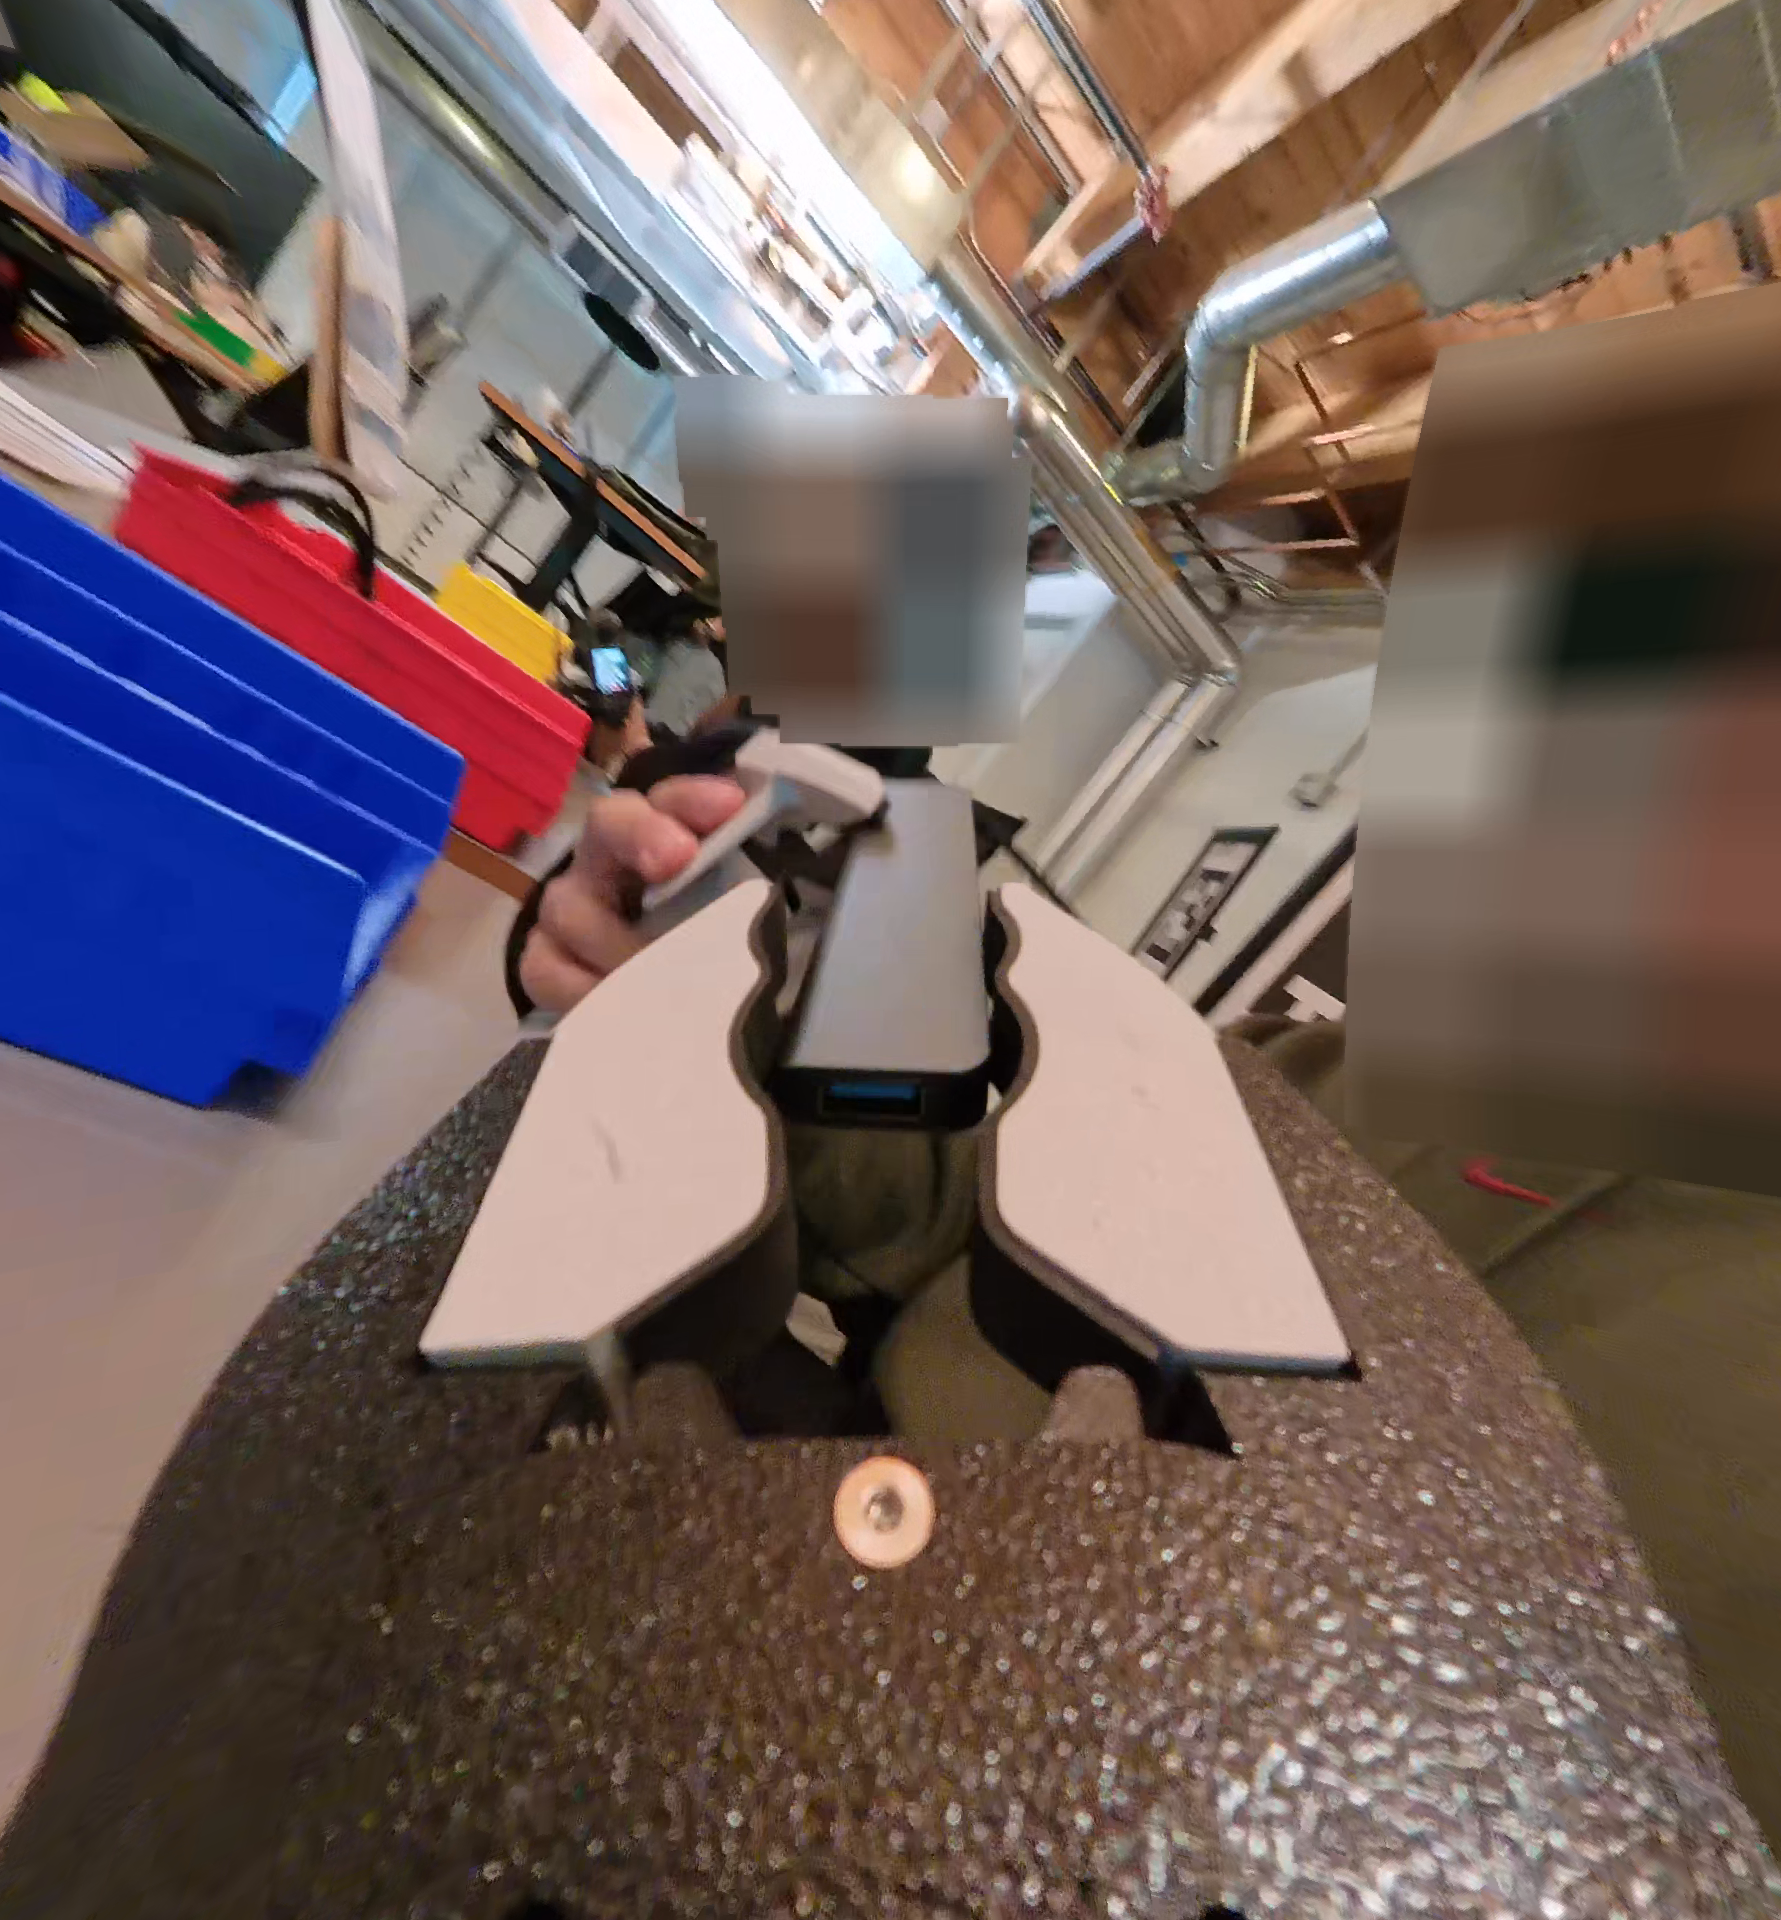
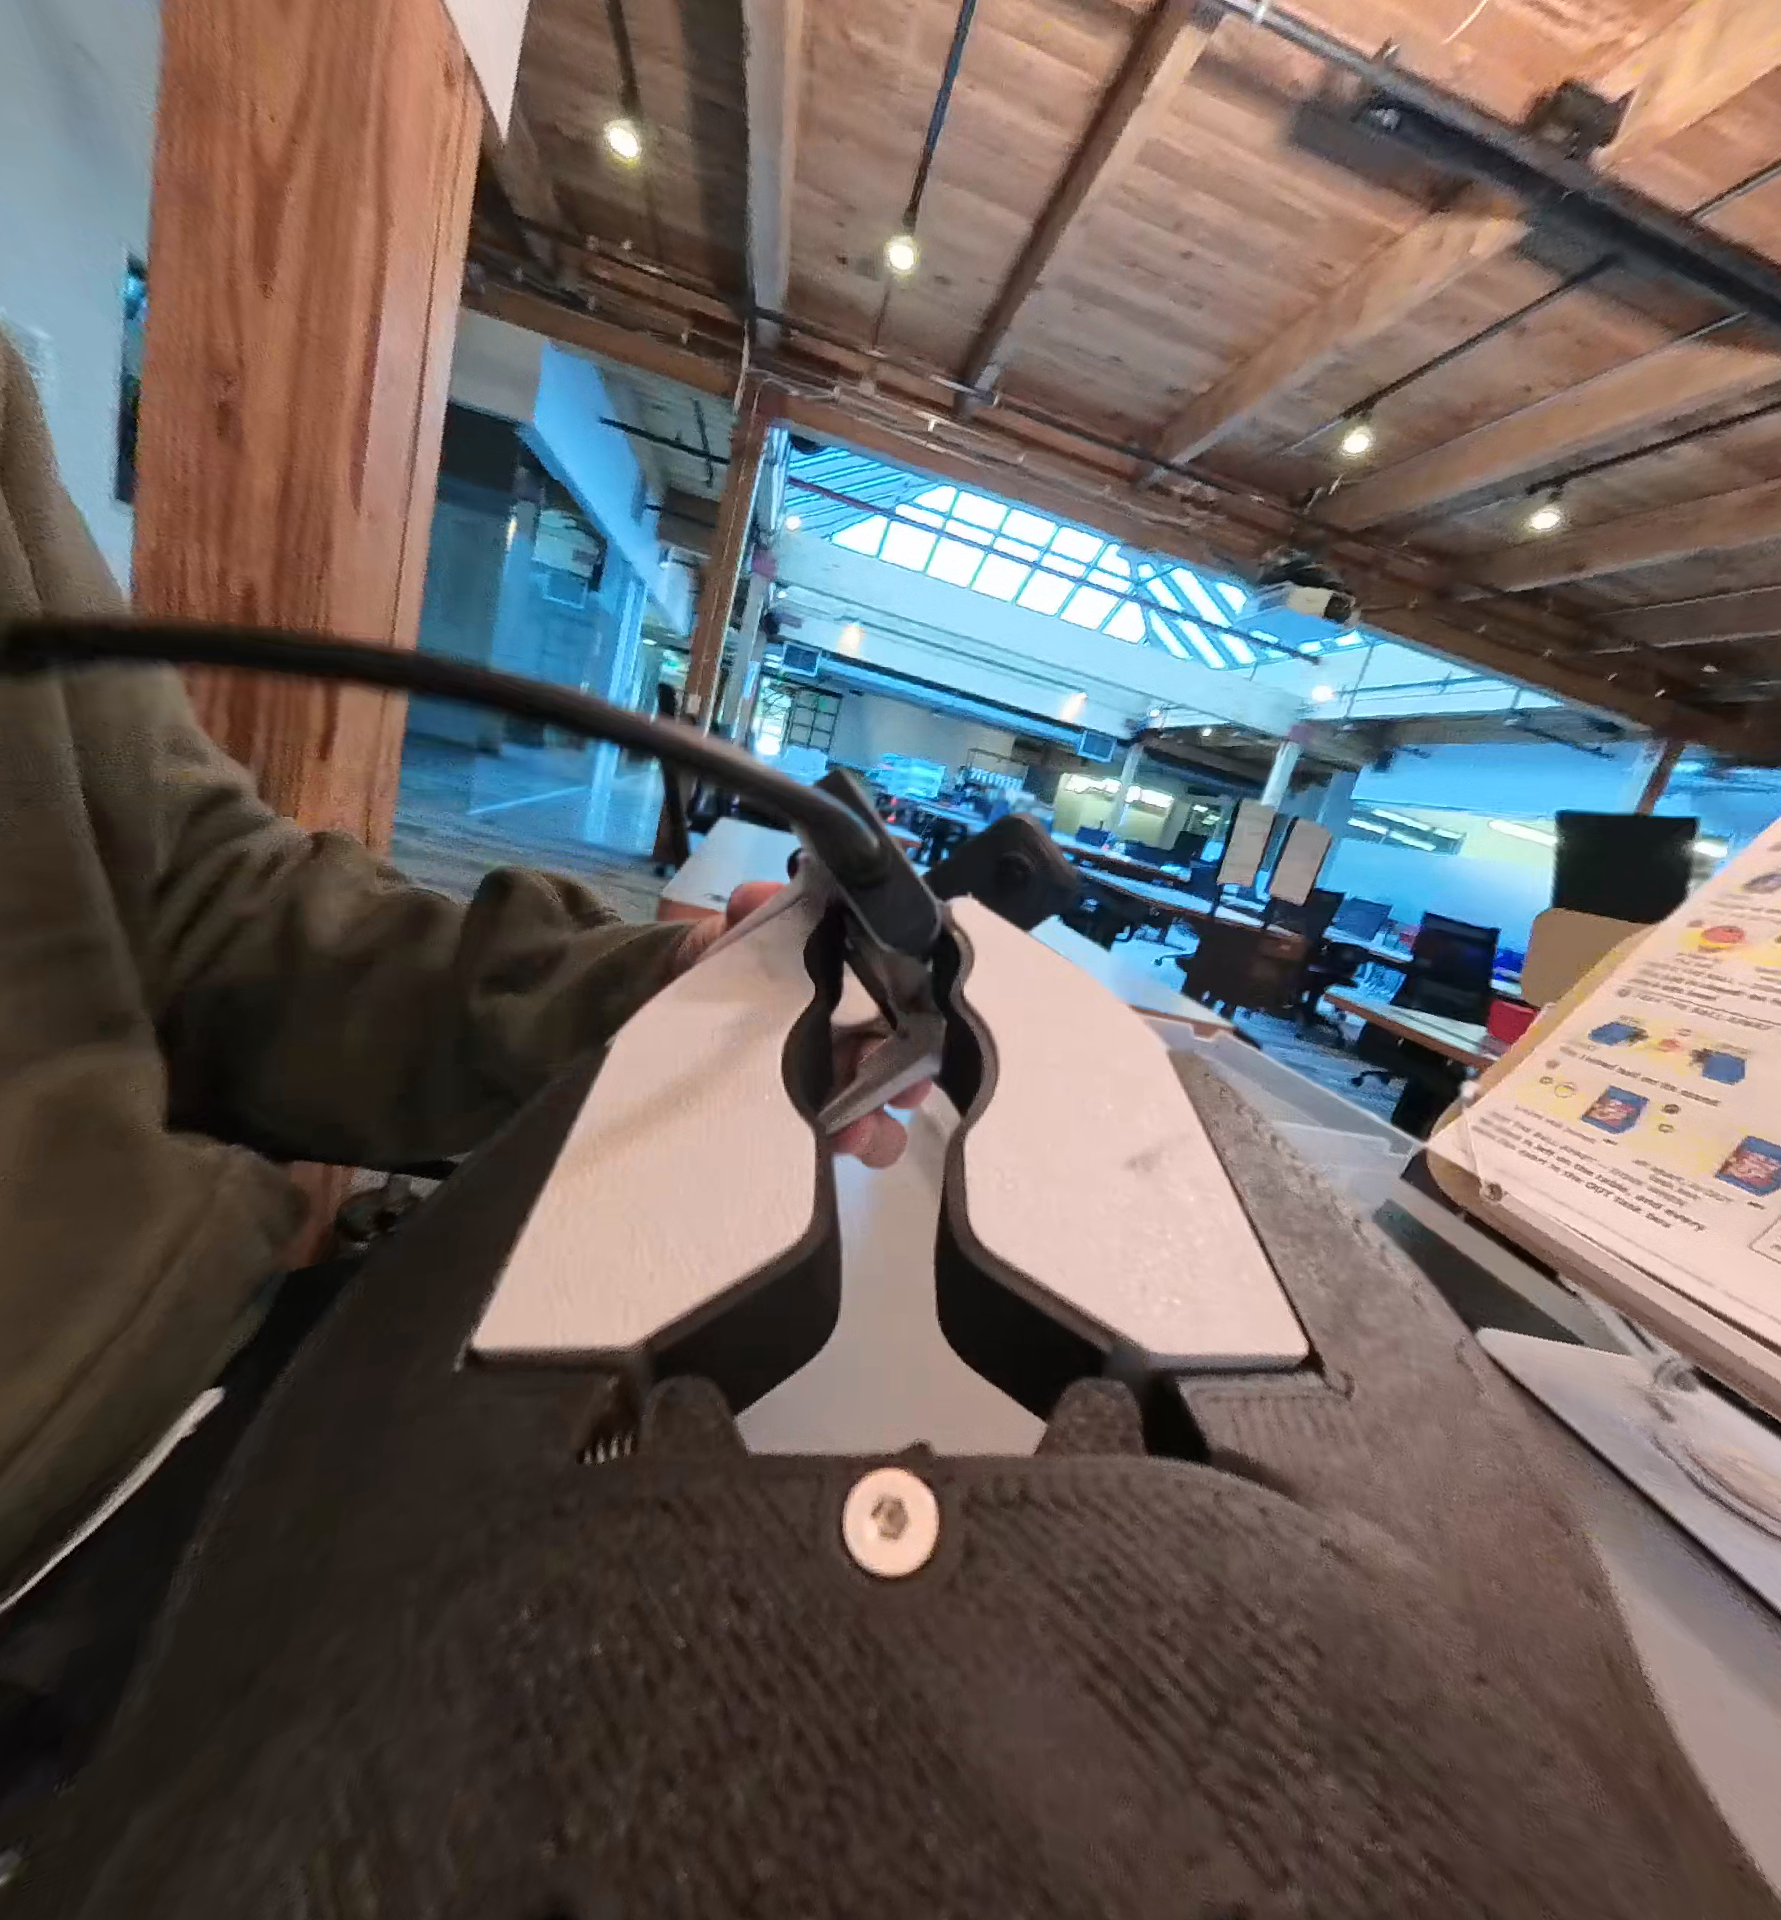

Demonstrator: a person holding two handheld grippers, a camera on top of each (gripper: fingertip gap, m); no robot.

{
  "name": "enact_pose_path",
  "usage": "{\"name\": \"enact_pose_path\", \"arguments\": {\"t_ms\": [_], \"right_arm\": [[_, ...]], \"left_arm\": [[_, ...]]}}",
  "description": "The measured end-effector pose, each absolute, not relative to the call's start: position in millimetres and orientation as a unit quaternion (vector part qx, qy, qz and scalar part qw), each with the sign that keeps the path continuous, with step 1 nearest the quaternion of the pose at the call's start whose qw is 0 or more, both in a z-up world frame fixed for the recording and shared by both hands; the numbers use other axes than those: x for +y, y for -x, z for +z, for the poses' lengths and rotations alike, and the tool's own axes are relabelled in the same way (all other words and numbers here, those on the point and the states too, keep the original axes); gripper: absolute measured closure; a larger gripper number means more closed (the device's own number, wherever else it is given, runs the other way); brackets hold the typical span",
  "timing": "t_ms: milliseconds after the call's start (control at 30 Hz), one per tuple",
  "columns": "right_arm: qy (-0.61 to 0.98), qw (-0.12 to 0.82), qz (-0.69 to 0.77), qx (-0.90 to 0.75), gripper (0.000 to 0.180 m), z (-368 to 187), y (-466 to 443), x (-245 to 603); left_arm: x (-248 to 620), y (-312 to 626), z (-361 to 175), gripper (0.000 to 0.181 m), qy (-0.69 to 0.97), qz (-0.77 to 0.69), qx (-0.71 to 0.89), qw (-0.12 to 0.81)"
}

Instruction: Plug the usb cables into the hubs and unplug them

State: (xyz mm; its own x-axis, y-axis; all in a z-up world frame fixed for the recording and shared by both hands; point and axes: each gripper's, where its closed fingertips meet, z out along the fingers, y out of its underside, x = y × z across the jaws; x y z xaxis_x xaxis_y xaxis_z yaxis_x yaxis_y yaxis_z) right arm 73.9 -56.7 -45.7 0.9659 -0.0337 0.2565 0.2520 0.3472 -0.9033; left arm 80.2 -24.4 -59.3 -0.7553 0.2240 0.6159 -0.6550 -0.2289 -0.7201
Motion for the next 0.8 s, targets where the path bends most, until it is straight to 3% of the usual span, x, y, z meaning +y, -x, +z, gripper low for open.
{"name": "enact_pose_path", "arguments": {"t_ms": [233, 400, 467, 700, 800], "right_arm": [[0.53, 0.842, -0.029, -0.094, 0.168, -27, -66, -69], [0.51, 0.858, -0.002, -0.054, 0.169, -21, -76, -75], [0.516, 0.855, 0.014, -0.044, 0.169, -22, -79, -78], [0.616, 0.788, -0.005, -0.015, 0.169, -51, -97, -71], [0.644, 0.765, -0.03, 0.001, 0.169, -64, -105, -63]], "left_arm": [[-34, -63, -55, 0.163, -0.119, 0.781, -0.541, 0.288], [-39, -72, -58, 0.165, -0.112, 0.801, -0.55, 0.209], [-41, -79, -66, 0.152, -0.119, 0.785, -0.585, 0.163], [-35, -98, -81, 0.146, -0.051, 0.626, -0.77, -0.111], [-43, -96, -69, 0.143, -0.016, 0.57, -0.806, -0.158]]}}
